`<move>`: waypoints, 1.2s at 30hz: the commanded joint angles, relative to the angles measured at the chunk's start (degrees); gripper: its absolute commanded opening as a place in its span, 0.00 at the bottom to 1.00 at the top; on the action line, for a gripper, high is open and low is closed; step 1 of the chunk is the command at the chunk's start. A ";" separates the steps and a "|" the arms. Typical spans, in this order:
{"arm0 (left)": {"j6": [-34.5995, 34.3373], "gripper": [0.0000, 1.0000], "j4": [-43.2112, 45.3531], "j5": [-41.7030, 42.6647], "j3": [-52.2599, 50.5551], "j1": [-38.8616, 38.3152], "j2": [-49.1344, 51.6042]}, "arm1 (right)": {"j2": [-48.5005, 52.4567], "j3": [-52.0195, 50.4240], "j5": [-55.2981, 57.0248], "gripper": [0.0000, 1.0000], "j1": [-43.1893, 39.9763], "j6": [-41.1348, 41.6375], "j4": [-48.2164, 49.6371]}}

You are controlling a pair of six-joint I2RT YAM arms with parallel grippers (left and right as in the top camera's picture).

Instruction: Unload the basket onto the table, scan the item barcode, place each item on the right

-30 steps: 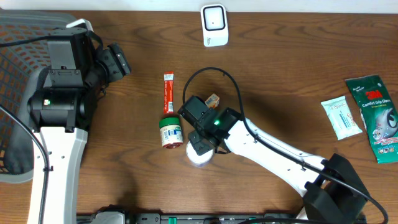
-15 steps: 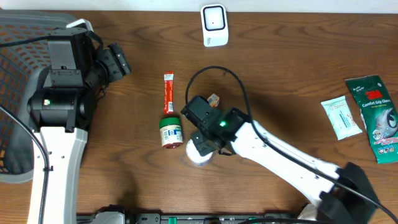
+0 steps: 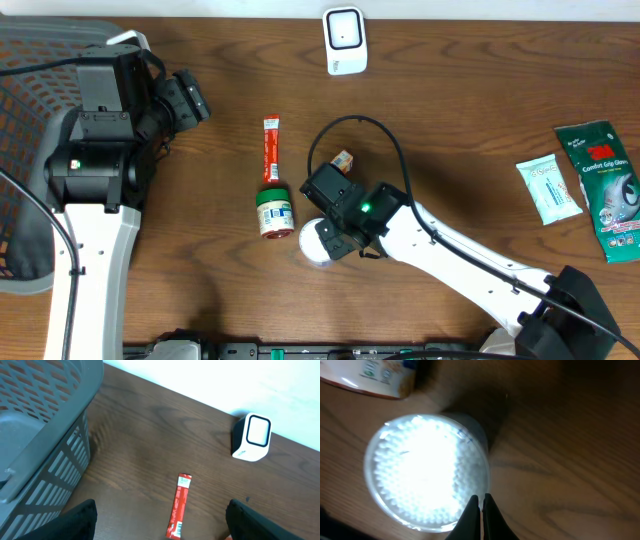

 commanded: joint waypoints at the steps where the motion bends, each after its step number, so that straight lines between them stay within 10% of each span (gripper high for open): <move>1: 0.74 0.82 -0.17 0.09 0.31 0.24 0.07 | 0.46 -1.33 -0.17 0.01 0.00 1.36 0.94; 8: 0.74 0.82 -0.17 0.09 0.31 0.24 0.07 | -0.17 0.66 0.09 0.06 -0.59 0.44 1.07; 14: 0.74 0.82 -0.17 0.09 0.31 0.24 0.07 | -0.96 8.92 -1.14 0.72 -1.25 -2.67 -5.25; 19: 0.74 0.82 -0.17 0.09 0.31 0.24 0.07 | -0.96 12.02 -3.34 0.99 0.44 -3.39 -8.09; 30: 0.74 0.82 -0.17 0.09 0.31 0.24 0.07 | 3.43 11.87 -4.46 0.94 9.88 0.26 -7.21; 36: 0.74 0.82 -0.17 0.07 0.31 0.24 0.07 | 4.20 11.87 -4.15 0.65 16.92 -0.90 -2.47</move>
